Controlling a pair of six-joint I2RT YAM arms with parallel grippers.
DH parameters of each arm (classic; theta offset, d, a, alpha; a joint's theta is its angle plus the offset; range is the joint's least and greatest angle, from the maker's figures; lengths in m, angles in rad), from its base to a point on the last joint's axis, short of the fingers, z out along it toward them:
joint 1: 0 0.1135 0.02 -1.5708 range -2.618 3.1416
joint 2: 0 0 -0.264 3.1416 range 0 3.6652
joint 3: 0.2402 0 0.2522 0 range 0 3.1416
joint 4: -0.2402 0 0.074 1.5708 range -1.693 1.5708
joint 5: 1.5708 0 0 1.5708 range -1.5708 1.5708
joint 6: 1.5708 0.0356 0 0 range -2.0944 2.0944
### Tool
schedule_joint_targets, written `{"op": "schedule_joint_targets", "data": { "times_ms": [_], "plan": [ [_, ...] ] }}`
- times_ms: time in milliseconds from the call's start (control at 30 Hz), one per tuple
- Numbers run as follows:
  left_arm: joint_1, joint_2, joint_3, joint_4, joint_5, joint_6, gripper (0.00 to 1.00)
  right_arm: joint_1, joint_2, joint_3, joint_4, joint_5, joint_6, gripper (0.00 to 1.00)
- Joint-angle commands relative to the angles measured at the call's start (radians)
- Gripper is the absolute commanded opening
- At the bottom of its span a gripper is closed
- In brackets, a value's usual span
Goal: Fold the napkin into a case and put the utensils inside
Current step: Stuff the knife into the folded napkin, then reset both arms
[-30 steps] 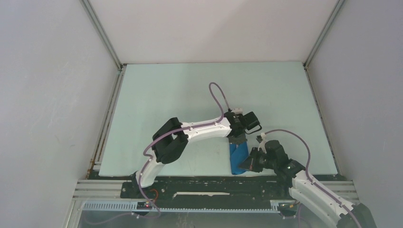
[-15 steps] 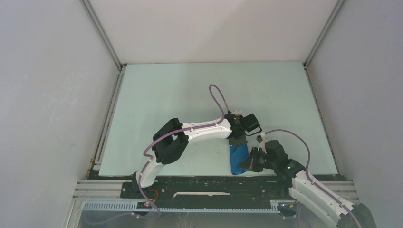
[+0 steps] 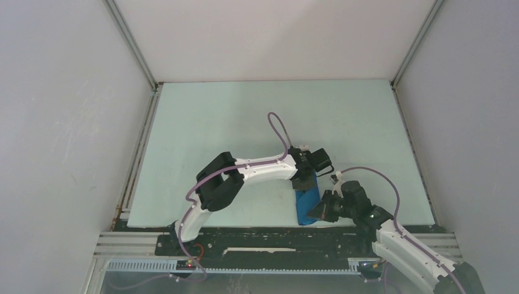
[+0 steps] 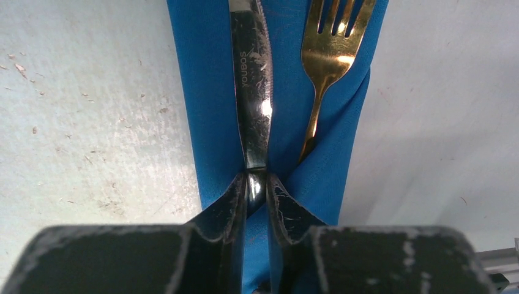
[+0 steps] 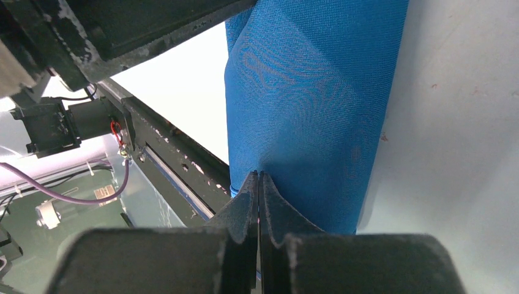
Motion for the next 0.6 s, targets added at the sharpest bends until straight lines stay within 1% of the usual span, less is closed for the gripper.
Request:
{"op": "schedule_joint_targets", "data": {
  "times_ms": [0, 100, 233, 367, 467, 567],
  "plan": [
    [0.005, -0.066, 0.016, -0.003, -0.019, 0.008, 0.2, 0.01, 0.0, -0.018, 0.015, 0.005, 0.001, 0.0],
    [0.005, -0.066, 0.032, -0.013, -0.033, 0.019, 0.24, 0.01, -0.001, -0.018, 0.017, 0.004, -0.001, 0.0],
    [0.005, -0.083, 0.051, -0.034, -0.052, 0.046, 0.34, 0.01, 0.001, -0.017, 0.017, 0.006, -0.002, 0.0],
    [0.007, -0.119, 0.073, -0.038, -0.094, 0.097, 0.41, 0.011, 0.002, -0.01, 0.02, 0.007, -0.004, 0.0],
    [0.007, -0.167, 0.091, -0.066, -0.14, 0.136, 0.42, 0.013, -0.001, 0.012, -0.002, 0.01, -0.009, 0.0],
    [0.007, -0.268, 0.051, -0.063, -0.214, 0.2, 0.45, 0.014, -0.022, 0.058, -0.062, 0.027, -0.022, 0.0]
  ]
}}
